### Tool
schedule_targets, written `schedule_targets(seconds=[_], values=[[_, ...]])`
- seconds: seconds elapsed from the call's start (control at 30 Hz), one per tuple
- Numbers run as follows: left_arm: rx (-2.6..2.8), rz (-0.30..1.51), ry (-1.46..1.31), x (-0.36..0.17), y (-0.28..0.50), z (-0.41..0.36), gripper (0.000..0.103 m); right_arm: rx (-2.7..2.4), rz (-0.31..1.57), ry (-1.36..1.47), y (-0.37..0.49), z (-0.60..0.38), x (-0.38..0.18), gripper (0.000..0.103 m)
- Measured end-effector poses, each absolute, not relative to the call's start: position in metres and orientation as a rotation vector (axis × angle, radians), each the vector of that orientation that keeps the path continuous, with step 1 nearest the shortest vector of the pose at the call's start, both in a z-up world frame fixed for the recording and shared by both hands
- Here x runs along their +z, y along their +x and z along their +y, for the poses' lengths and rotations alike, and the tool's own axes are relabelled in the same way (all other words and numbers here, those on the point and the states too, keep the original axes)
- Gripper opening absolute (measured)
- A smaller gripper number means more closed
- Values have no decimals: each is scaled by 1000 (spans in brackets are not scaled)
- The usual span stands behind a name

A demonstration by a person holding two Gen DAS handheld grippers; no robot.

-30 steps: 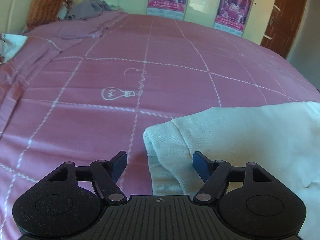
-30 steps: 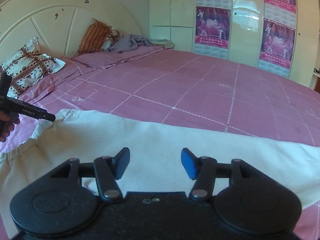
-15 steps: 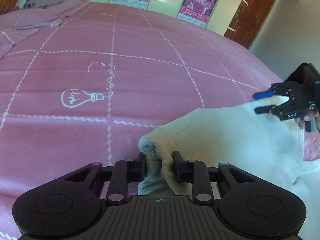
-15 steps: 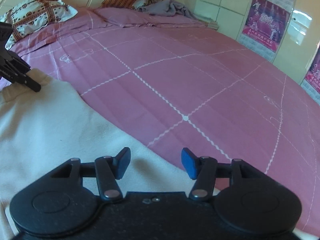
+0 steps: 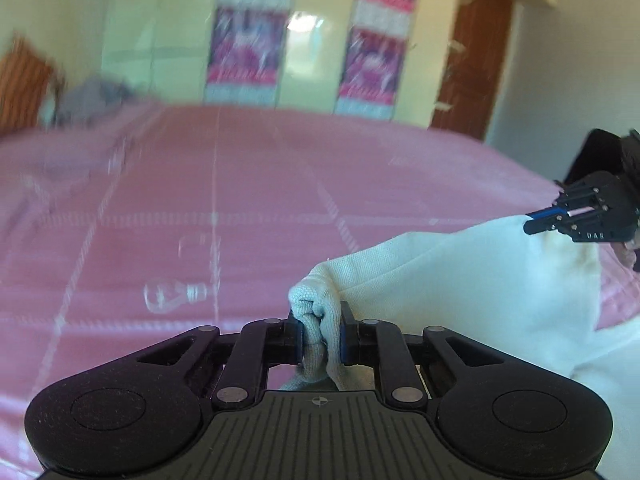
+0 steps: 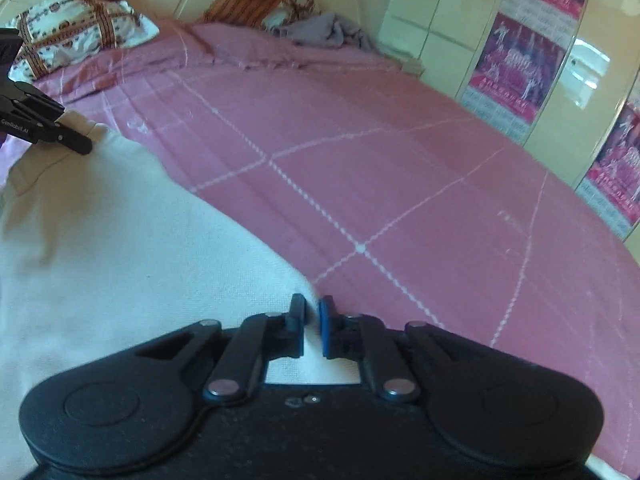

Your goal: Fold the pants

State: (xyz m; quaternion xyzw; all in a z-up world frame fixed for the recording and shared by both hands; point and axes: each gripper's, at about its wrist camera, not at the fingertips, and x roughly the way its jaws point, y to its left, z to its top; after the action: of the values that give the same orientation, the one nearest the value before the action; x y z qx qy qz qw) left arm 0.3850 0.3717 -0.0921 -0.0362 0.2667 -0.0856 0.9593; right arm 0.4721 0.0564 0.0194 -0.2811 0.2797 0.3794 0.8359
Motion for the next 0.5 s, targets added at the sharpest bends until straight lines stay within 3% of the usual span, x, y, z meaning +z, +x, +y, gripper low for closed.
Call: schedule_targets(seconds=[0.23, 0.5], values=[[-241, 445, 196, -47, 287, 319, 16, 800, 378, -645, 342, -5, 85, 7], [-162, 508, 190, -89, 198, 269, 17, 736, 472, -523, 243, -42, 31, 8]])
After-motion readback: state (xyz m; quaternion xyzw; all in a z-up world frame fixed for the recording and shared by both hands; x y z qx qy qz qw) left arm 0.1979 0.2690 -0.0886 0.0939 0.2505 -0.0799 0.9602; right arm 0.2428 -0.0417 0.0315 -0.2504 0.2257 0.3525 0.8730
